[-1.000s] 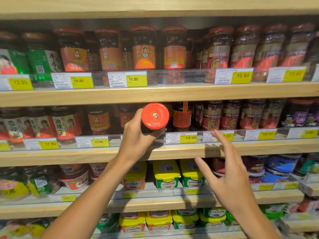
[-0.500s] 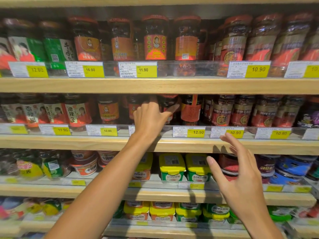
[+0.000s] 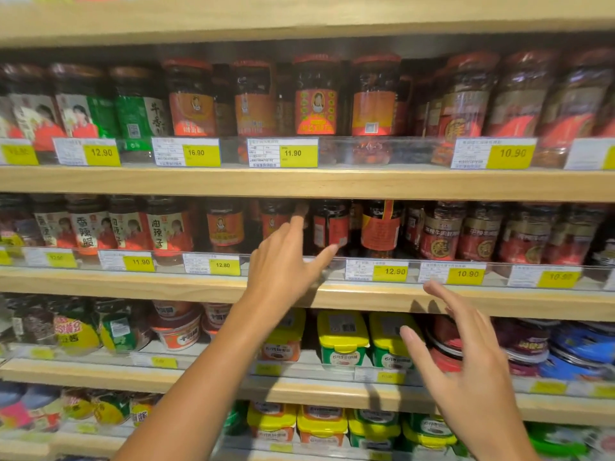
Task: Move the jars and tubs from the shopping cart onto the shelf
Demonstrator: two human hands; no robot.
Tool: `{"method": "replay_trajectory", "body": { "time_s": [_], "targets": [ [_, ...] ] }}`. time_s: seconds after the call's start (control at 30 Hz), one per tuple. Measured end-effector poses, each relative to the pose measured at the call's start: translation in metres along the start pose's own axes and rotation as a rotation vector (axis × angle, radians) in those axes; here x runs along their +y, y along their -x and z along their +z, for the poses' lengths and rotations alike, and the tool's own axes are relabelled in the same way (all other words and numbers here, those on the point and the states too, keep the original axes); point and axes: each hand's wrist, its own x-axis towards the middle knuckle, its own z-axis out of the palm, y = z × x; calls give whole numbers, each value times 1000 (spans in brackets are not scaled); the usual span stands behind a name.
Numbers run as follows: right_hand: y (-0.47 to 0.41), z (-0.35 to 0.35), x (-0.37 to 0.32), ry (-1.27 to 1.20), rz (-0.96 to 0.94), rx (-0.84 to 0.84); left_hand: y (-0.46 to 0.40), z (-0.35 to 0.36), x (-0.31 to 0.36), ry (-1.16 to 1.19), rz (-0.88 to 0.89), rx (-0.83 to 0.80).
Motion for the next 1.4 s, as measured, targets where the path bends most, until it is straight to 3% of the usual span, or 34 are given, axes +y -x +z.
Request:
{"method": "replay_trajectory", "body": {
  "time_s": [0.13,0.4,0.7,1.07,1.4],
  "targets": [
    [-2,2,2,40,-28,-6,28,-15,-22,196,160,-2],
    [7,4,-8,92,-64,-47,66,-30,-53,256,335,-18],
    [42,-28,-26,358,39,-201,80,-15,-37,409,557,-178],
    [118,-132,1,638,200,-184,122,44,77,455,888,-376],
    [222,-293,74,769,397,-83,210,108,278,515,1112,-490]
  ]
}}
